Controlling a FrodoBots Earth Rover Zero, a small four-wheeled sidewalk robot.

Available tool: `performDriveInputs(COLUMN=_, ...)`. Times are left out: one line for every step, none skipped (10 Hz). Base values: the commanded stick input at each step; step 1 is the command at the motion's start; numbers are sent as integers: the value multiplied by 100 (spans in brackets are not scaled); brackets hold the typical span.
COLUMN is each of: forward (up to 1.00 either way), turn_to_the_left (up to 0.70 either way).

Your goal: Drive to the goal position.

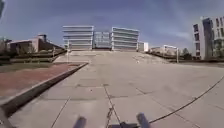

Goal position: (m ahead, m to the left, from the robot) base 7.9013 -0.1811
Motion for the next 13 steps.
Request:
performDriveInputs(forward=70, turn_to_the_left=0)
performDriveInputs(forward=70, turn_to_the_left=0)
performDriveInputs(forward=70, turn_to_the_left=0)
performDriveInputs(forward=70, turn_to_the_left=4)
performDriveInputs(forward=70, turn_to_the_left=15)
performDriveInputs(forward=70, turn_to_the_left=26)
performDriveInputs(forward=70, turn_to_the_left=35)
performDriveInputs(forward=70, turn_to_the_left=35)
performDriveInputs(forward=70, turn_to_the_left=35)
performDriveInputs(forward=70, turn_to_the_left=35)
performDriveInputs(forward=70, turn_to_the_left=29)
performDriveInputs(forward=70, turn_to_the_left=0)
performDriveInputs(forward=70, turn_to_the_left=0)
